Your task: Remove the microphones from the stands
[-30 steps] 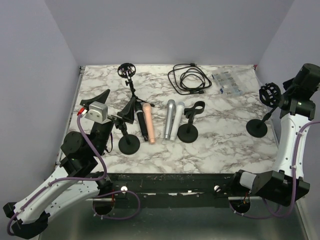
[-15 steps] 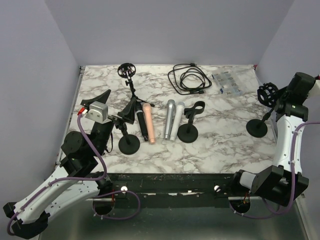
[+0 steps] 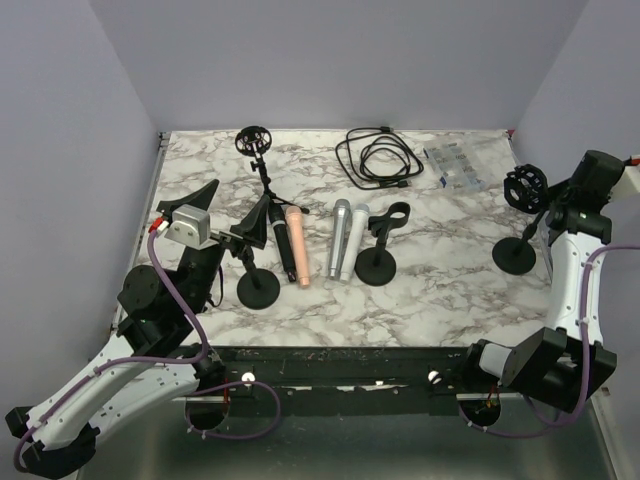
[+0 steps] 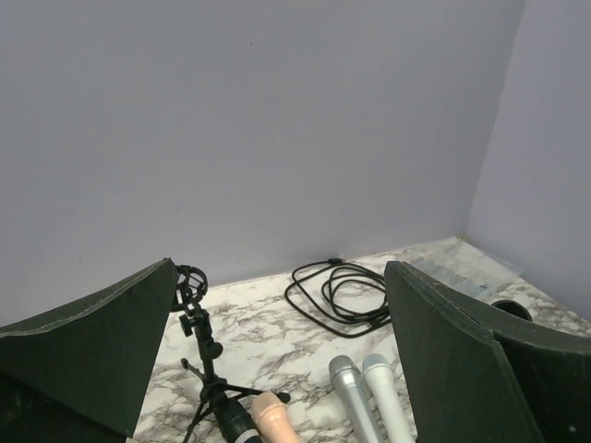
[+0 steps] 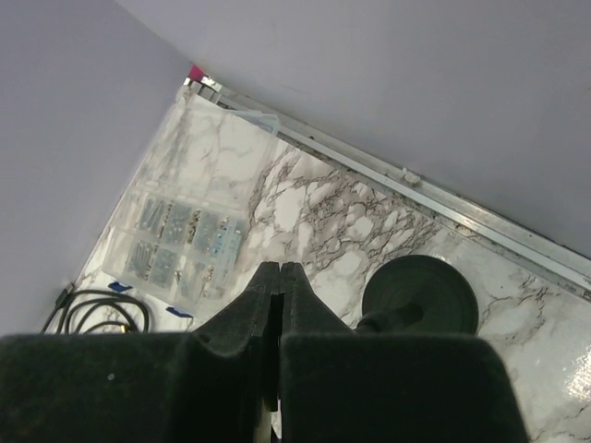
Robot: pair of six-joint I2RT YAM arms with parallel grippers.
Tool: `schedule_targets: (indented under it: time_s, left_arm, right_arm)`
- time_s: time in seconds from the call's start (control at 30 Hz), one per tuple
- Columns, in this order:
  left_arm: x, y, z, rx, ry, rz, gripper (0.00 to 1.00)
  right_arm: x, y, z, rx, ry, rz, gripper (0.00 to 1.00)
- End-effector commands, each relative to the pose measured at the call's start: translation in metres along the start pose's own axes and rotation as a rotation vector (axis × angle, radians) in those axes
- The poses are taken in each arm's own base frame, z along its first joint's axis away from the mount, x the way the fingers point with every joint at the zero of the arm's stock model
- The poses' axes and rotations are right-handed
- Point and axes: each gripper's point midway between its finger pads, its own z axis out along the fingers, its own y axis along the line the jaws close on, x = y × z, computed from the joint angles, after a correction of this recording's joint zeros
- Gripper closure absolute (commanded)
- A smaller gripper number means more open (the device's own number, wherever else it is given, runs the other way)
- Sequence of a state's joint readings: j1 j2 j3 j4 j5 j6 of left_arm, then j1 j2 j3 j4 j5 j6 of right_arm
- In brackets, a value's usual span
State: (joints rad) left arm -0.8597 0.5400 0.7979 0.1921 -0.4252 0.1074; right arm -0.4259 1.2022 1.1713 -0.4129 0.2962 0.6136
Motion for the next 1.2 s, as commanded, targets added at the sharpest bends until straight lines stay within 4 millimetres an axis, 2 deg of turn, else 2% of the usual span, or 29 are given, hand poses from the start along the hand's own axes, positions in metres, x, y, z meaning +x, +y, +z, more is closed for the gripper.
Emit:
schedule_targets:
  time_s: [0.0, 0.1, 0.17, 0.33, 0.47, 0.53, 0.63, 0.9, 1.17]
  left_arm:
    - [-0.012, -0.004, -0.002, 0.024, -0.031, -0.027, 0.02]
    - [-0.011, -0.004, -0.001, 0.025, -0.029, -0.027, 0.02]
    - [-0.011, -0.005, -0.001, 0.029, -0.026, -0.033, 0.02]
    - [-0.01, -0.009, -0.001, 0.045, -0.024, -0.046, 0.02]
    - [-0.008, -0.014, -0.002, 0.059, -0.022, -0.046, 0.01]
    - [-0.009, -0.017, -0.003, 0.07, -0.024, -0.047, 0.02]
    - [-0.009, -0.02, -0.004, 0.081, -0.026, -0.049, 0.01]
    - [-0.012, -0.022, -0.007, 0.086, -0.038, -0.046, 0.01]
    - [-0.016, -0.021, -0.01, 0.085, -0.052, -0.049, 0.02]
  right_arm:
    - [-0.024, 0.004, -0.012, -0.003, -0.048, 0.012, 0.95]
    - [-0.039, 0.007, -0.023, -0.006, -0.076, -0.01, 0.71]
    - [-0.045, 0.007, -0.031, -0.002, -0.082, -0.018, 0.62]
    - [-0.044, -0.004, -0.043, 0.021, -0.081, -0.066, 0.6]
    - [-0.046, -0.01, -0.058, 0.013, -0.099, -0.11, 0.47]
    - [-0.046, -0.007, -0.064, -0.022, -0.1, -0.132, 0.42]
    - [-0.037, -0.004, -0.065, -0.059, -0.064, -0.163, 0.41]
    - [-0.005, 0.001, -0.048, -0.096, 0.053, -0.179, 0.56]
    - [0.007, -0.012, -0.04, -0.053, 0.077, -0.218, 0.53]
